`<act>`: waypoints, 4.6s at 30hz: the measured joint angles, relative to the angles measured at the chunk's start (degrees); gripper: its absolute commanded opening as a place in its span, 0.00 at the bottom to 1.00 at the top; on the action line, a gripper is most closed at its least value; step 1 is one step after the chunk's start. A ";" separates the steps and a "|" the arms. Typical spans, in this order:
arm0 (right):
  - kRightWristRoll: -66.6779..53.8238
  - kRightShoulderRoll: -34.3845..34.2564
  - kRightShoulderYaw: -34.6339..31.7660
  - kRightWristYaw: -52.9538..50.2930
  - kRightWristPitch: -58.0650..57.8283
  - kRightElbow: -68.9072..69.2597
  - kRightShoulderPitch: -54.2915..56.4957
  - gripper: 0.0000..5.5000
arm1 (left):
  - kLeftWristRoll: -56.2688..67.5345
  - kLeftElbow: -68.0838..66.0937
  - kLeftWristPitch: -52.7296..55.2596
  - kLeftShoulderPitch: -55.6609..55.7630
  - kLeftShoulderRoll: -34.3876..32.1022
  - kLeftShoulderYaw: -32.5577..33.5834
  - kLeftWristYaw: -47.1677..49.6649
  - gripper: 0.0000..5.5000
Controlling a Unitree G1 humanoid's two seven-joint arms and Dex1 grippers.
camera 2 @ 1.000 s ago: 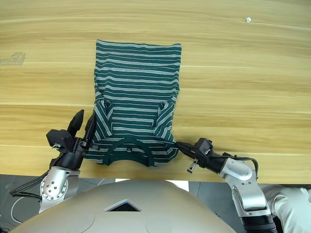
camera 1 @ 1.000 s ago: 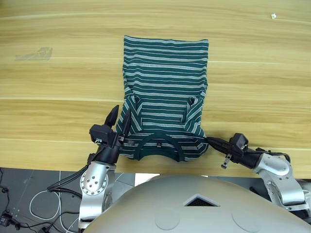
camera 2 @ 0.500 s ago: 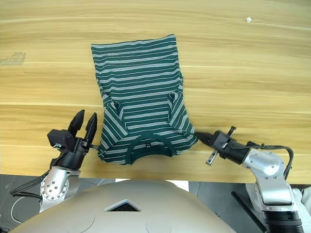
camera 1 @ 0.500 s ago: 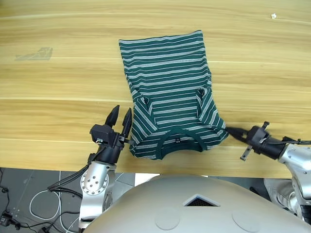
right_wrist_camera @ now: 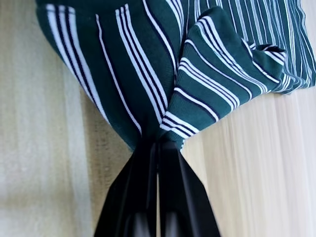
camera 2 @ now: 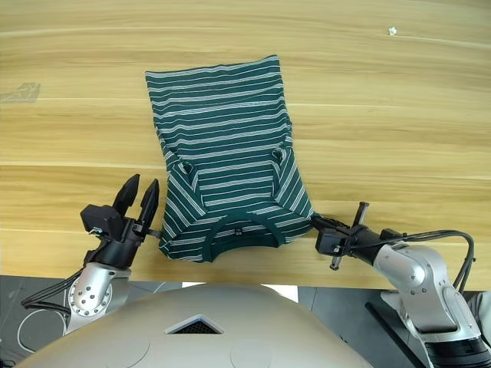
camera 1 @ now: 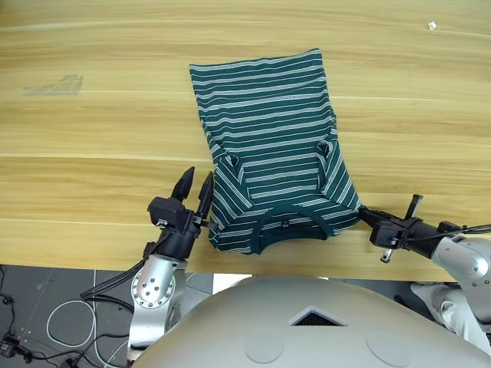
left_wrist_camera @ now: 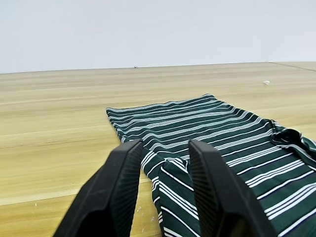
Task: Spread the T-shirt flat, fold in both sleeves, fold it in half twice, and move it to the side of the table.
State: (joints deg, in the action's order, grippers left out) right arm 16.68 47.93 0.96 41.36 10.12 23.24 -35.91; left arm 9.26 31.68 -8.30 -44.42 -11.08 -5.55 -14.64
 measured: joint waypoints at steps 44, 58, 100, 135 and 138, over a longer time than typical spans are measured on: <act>27.64 -1.88 -7.41 -13.15 82.34 -55.80 34.01 0.59 | -72.49 -14.79 -38.20 -2.93 -39.29 14.30 17.89 0.31; 40.57 -2.12 5.31 -35.23 81.85 -57.76 39.91 0.59 | -72.08 -14.65 -36.67 7.00 -38.05 7.55 20.24 0.31; 6.88 7.46 38.04 -36.82 65.84 -59.13 39.21 0.00 | -47.99 -16.90 -31.44 -0.97 -46.51 -0.04 11.50 0.00; -60.39 24.44 -4.11 19.97 -3.93 0.71 8.03 0.00 | 0.14 4.80 -4.70 -8.16 -42.39 37.10 -42.07 0.00; -56.35 18.77 -1.94 19.30 -6.07 -4.81 19.38 0.00 | -0.07 -1.33 -2.48 4.99 -42.89 33.14 -38.83 0.00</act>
State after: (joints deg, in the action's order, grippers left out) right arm -39.67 66.70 -0.98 60.66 4.05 18.43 -16.52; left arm 9.19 30.35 -10.78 -39.43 -53.97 27.60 -53.46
